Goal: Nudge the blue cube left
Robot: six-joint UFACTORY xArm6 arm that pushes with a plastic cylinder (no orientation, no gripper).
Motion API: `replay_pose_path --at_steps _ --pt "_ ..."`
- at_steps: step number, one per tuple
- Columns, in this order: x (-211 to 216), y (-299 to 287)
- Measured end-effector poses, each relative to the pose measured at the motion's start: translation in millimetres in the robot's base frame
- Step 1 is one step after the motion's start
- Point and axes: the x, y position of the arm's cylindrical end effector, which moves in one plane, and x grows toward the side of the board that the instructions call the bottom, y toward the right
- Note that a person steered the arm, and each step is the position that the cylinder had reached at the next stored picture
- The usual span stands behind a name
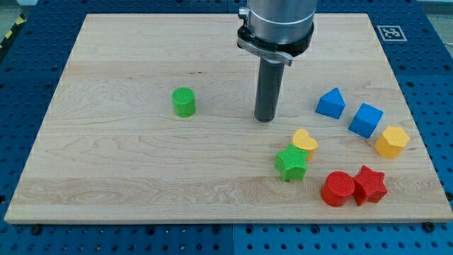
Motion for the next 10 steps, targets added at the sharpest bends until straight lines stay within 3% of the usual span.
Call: replay_pose_path --at_steps 2,4,8,10 --pt "4 22" --pt "16 80" --pt "84 171" --pt "74 250"
